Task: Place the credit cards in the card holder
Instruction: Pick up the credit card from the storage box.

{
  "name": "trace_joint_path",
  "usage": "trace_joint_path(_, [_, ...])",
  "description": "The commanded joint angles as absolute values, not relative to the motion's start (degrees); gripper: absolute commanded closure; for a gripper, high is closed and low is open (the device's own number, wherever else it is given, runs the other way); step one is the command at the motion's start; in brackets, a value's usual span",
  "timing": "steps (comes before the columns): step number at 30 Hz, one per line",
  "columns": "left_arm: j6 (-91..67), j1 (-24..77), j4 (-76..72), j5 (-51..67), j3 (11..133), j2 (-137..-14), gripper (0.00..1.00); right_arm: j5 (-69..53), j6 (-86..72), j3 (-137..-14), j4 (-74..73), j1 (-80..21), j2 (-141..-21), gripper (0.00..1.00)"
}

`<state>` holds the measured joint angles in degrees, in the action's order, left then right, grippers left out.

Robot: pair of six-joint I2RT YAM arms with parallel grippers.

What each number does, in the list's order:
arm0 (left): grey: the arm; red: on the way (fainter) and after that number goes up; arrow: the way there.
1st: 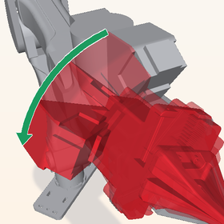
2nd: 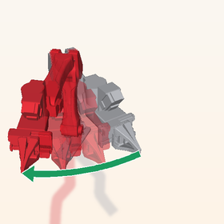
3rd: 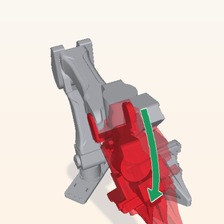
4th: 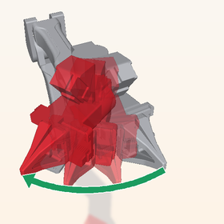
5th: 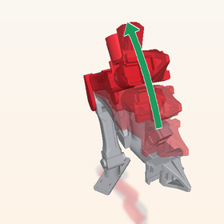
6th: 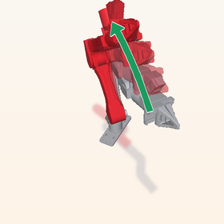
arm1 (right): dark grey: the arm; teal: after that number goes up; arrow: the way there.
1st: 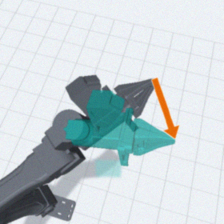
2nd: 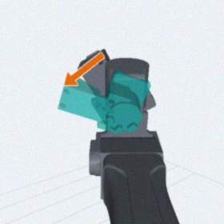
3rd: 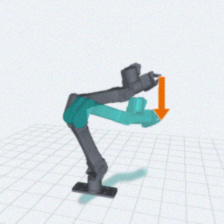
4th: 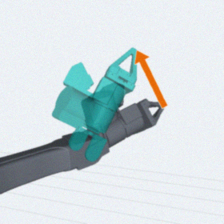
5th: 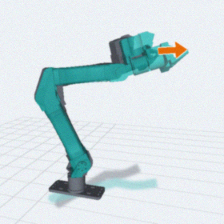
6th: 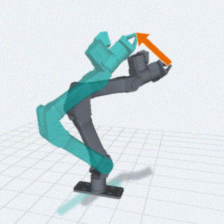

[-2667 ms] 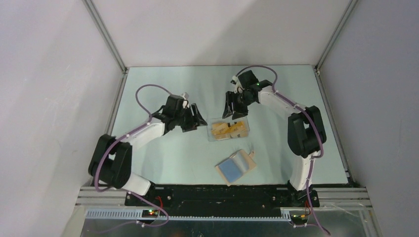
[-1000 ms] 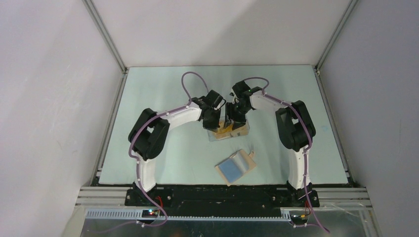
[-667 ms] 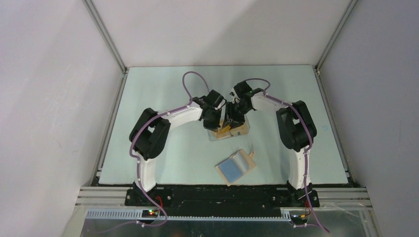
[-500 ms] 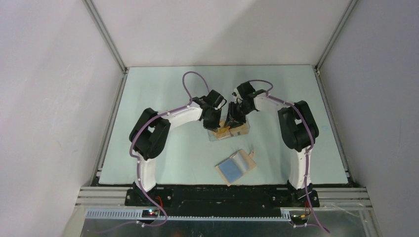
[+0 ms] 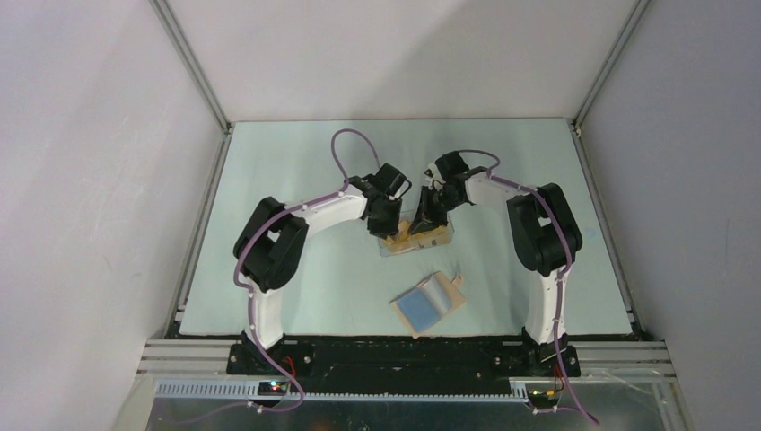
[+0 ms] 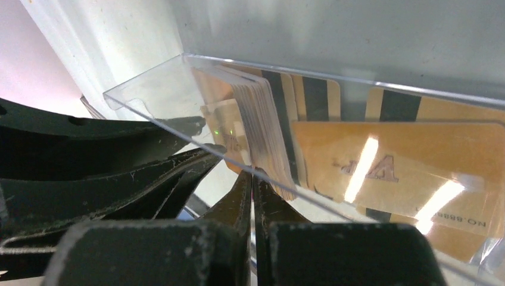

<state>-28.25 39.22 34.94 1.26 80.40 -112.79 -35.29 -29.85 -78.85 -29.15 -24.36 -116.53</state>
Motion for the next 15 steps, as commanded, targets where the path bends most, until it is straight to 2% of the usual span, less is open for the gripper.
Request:
trace_joint_path(1, [-26.8,40.0,34.3,-1.5,83.7,-106.0,0.59,-34.0,-28.5,-78.2,-30.4,-24.2,-112.1,1.0])
trace_joint_path(4, [-26.4,40.0,34.3,-2.7,84.6,-100.6,0.49,-34.0,-27.7,-78.2,-30.7,-23.9,-109.4,1.0])
trace_joint_path(10, [-23.7,40.0,33.0,-4.5,82.9,-90.0,0.45,-36.2,-24.0,-78.2,-31.4,-23.7,-103.1,1.0])
trace_joint_path(15, [-20.2,39.4,30.0,2.4,78.3,-80.2,0.41,-42.2,-19.1,-78.2,-34.2,-23.5,-96.3,1.0])
